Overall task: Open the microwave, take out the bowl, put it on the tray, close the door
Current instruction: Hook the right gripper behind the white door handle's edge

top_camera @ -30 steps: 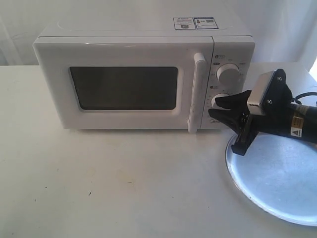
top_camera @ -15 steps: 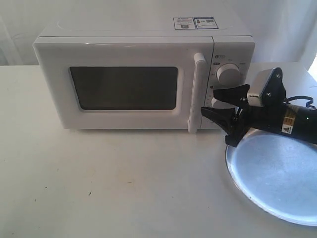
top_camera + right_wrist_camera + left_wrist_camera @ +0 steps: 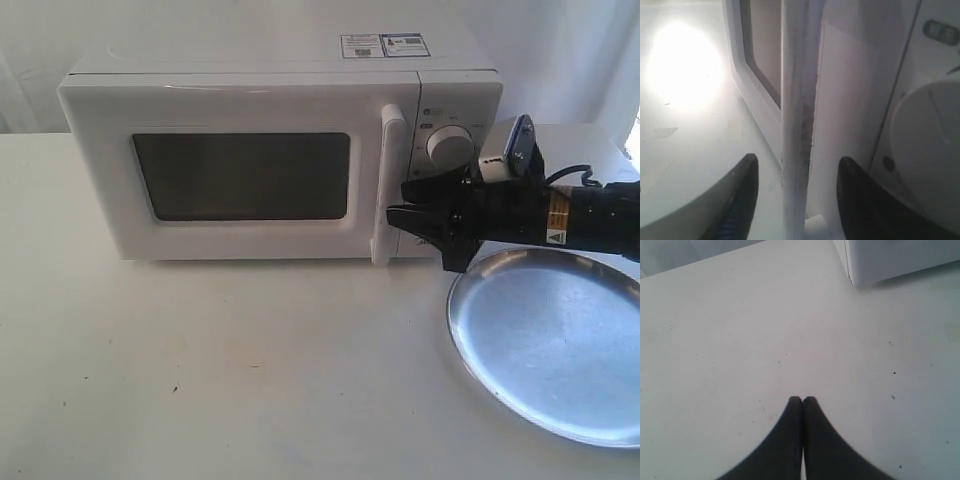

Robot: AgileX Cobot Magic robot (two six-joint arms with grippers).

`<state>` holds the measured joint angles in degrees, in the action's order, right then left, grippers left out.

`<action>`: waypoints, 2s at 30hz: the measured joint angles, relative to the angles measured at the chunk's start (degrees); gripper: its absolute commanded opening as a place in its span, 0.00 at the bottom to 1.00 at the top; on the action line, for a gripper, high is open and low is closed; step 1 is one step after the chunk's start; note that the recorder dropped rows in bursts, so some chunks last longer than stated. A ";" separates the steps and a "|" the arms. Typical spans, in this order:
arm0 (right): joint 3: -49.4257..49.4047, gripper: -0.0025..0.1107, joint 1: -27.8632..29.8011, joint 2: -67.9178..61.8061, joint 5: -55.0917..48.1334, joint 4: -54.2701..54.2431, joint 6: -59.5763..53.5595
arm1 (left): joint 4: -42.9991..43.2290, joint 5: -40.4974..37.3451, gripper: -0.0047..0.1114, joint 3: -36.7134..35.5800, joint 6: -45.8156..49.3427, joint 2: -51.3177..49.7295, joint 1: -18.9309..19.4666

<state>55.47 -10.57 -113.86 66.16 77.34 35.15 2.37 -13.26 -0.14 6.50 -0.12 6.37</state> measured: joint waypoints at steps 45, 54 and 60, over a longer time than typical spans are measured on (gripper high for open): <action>-12.82 0.32 -6.28 16.69 -16.89 -0.08 -6.28 | 0.00 0.00 0.04 0.00 0.00 0.00 0.00; -13.31 0.67 -4.67 18.33 -20.28 -6.30 -6.01 | 0.00 0.00 0.04 0.00 0.00 0.00 0.00; -13.31 0.67 -4.58 14.37 -14.04 -13.75 -13.42 | 0.00 0.00 0.04 0.00 0.00 0.00 0.00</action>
<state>42.16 -15.15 -99.48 52.11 63.59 21.73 2.37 -13.26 -0.14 6.50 -0.12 6.37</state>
